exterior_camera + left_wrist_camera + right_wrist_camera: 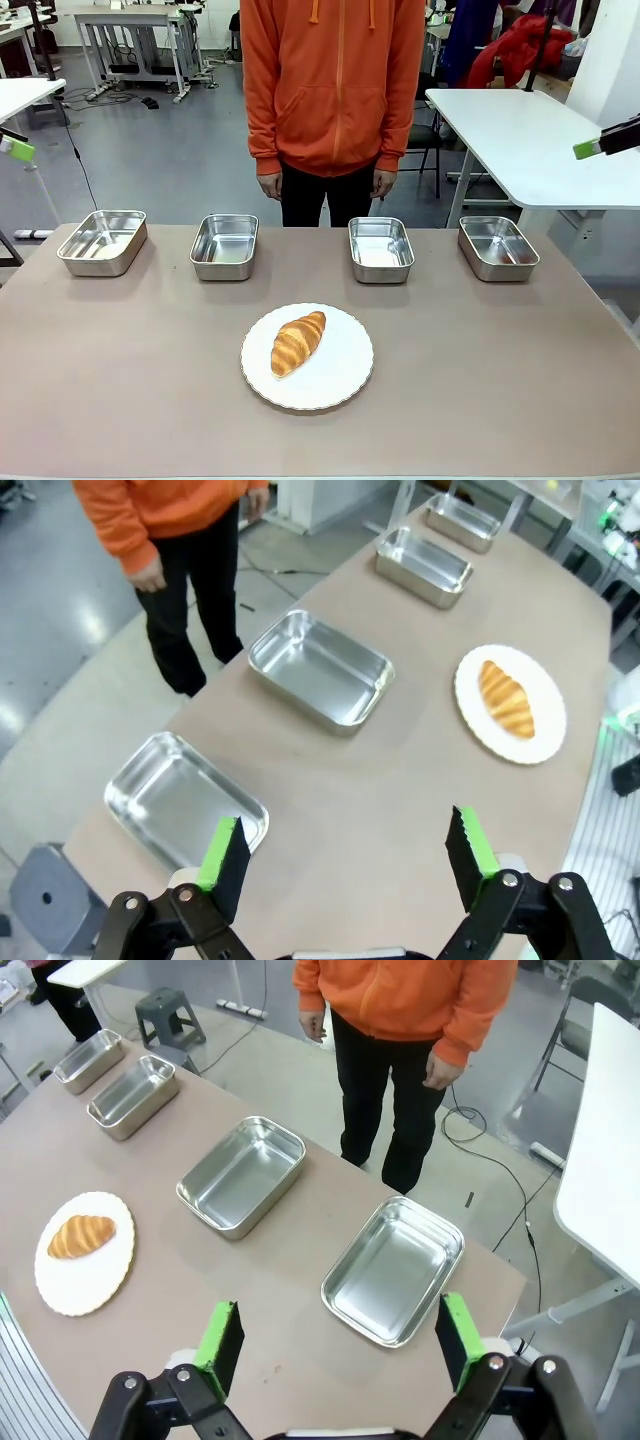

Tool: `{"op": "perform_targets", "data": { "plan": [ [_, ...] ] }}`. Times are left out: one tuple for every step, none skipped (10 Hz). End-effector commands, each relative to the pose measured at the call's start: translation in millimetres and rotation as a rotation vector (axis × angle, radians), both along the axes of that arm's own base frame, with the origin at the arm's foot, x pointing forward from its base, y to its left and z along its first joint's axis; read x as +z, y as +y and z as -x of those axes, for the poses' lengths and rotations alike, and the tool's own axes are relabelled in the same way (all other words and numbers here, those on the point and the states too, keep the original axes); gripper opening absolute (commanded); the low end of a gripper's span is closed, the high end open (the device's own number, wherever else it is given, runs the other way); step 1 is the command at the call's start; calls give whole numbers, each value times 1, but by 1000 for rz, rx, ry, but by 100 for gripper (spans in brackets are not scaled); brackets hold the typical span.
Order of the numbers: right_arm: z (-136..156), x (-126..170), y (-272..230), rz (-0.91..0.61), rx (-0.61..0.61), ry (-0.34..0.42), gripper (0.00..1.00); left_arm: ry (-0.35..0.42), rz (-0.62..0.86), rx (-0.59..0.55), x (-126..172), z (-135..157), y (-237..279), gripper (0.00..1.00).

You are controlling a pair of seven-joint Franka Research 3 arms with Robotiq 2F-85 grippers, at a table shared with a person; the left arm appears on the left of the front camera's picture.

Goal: Place the bread in the container.
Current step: Place the Butter Roll into the Airtight Container indicated by the human.

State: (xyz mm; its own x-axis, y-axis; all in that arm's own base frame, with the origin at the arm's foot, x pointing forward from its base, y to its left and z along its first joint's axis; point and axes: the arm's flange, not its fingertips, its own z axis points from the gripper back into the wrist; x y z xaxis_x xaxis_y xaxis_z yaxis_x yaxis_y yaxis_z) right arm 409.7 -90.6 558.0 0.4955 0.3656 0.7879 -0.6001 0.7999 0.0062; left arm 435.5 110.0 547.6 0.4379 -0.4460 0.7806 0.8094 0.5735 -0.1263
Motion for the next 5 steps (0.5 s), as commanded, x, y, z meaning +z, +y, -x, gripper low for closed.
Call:
{"op": "perform_targets", "data": {
  "plan": [
    [-11,-1,-8,-38,39,-25,100,-38,75,-31,1,-3,2,100],
    [-12,-1,-9,-44,36,-28,100,-50,102,-26,2,-1,2,100],
    [-12,-2,-10,-53,36,-29,100,-62,125,-22,3,2,1,100],
    [-12,-2,-10,-54,36,-29,100,-63,135,-14,2,3,1,100],
    [-12,-2,-10,-60,35,-27,100,-53,135,-6,2,3,1,100]
  ]
}}
